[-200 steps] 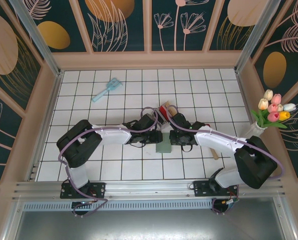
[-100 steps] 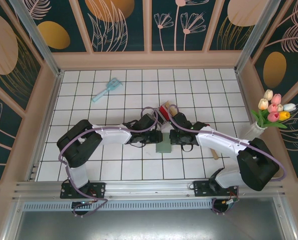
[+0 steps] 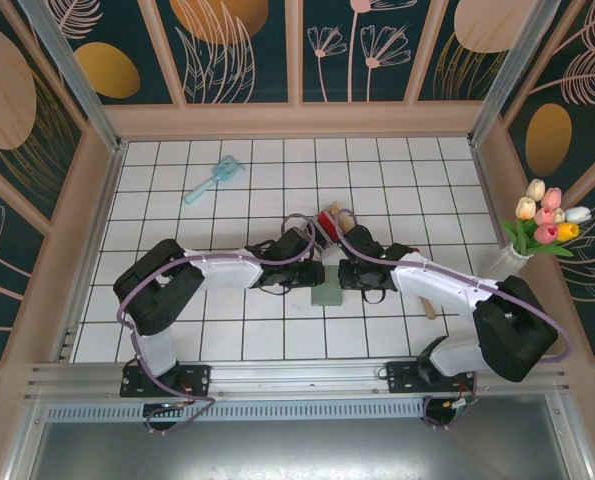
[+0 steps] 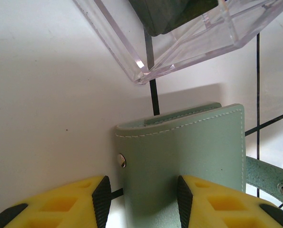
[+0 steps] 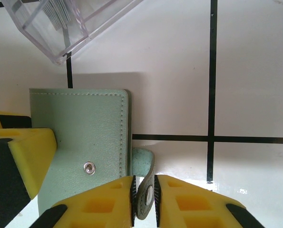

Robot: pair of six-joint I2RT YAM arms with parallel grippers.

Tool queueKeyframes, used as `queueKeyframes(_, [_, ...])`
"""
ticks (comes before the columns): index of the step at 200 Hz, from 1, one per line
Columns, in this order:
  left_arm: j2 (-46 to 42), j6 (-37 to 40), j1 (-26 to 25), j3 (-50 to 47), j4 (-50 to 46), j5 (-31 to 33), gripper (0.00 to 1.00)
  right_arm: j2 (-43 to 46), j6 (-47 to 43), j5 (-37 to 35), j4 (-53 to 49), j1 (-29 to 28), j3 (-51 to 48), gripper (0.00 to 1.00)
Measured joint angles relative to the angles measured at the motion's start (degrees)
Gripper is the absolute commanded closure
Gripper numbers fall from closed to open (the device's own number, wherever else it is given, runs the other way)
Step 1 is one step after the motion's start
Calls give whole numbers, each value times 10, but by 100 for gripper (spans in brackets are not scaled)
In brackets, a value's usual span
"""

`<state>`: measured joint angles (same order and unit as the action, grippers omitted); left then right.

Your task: Put the credit cards into the card holder

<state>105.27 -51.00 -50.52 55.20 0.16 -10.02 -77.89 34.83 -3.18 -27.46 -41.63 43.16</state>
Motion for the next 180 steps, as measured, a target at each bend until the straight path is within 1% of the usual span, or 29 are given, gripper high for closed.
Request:
queueKeyframes(29, [0,0,0,0,0,0,55,0,0,2,0,0,0,81])
queueKeyframes(41, [0,0,0,0,0,0,55,0,0,2,0,0,0,86])
queueKeyframes(52, [0,0,0,0,0,0,55,0,1,2,0,0,0,87])
queueKeyframes(66, [0,0,0,0,0,0,55,0,1,2,0,0,0,94])
queueKeyframes(96, [0,0,0,0,0,0,55,0,0,4,0,0,0,99])
queueKeyframes(126, [0,0,0,0,0,0,55,0,0,24,8,1,0,100])
queueKeyframes(180, [0,0,0,0,0,-2,56,0,19,110,87,17,-9,100])
